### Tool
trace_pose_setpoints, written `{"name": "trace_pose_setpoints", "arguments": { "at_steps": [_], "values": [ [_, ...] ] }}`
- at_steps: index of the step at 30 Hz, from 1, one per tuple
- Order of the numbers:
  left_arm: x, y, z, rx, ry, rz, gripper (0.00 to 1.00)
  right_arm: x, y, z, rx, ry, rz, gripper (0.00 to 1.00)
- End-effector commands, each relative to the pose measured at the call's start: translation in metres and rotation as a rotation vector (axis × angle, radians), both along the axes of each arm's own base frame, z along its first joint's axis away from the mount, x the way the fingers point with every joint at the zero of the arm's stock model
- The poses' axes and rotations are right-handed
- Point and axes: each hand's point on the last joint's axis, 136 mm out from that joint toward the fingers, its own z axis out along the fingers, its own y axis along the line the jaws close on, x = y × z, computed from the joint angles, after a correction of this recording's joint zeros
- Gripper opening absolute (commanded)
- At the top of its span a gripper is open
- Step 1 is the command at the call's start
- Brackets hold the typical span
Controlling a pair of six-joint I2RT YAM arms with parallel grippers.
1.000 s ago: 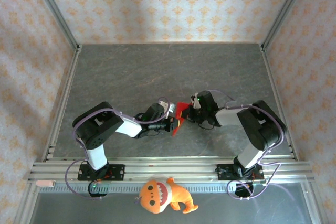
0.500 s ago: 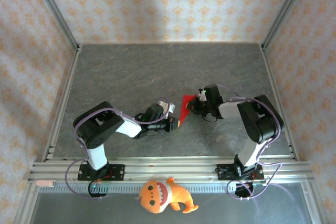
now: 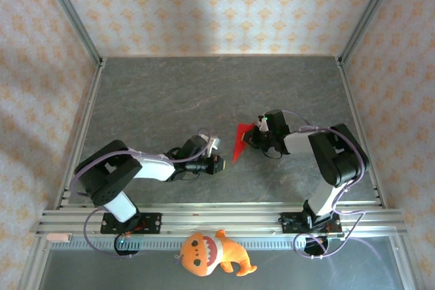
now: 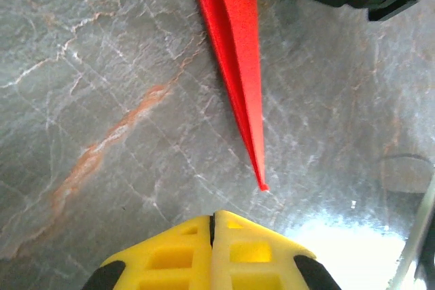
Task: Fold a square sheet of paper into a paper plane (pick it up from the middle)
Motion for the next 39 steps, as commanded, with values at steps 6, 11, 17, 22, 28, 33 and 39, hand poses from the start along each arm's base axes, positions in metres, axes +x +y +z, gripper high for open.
{"name": "trace_pose_setpoints", "arguments": {
  "at_steps": [6,11,17,22,28,33,39],
  "values": [
    [0.016,-0.036,0.036,-0.091,-0.009,-0.046,0.00,-0.054,0.012,-0.033,-0.013,0.136,0.065,0.03],
    [0.026,-0.050,0.030,-0.096,0.001,-0.051,0.00,-0.067,0.016,-0.033,0.012,0.150,0.057,0.03],
    [0.037,-0.051,0.004,-0.018,0.025,-0.024,0.00,-0.070,0.016,-0.030,0.013,0.146,0.059,0.03],
    [0.044,-0.048,-0.001,0.010,0.011,0.009,0.00,-0.070,0.015,-0.026,0.009,0.141,0.062,0.03],
    [0.052,-0.048,0.013,-0.006,-0.037,0.034,0.00,-0.069,0.015,-0.023,0.004,0.132,0.065,0.03],
    [0.057,-0.037,-0.004,0.076,-0.029,0.070,0.00,-0.066,0.016,-0.020,0.005,0.127,0.067,0.03],
    [0.041,-0.019,-0.046,0.193,0.059,0.078,0.00,-0.057,0.020,-0.013,0.004,0.102,0.070,0.04]
  ]
}}
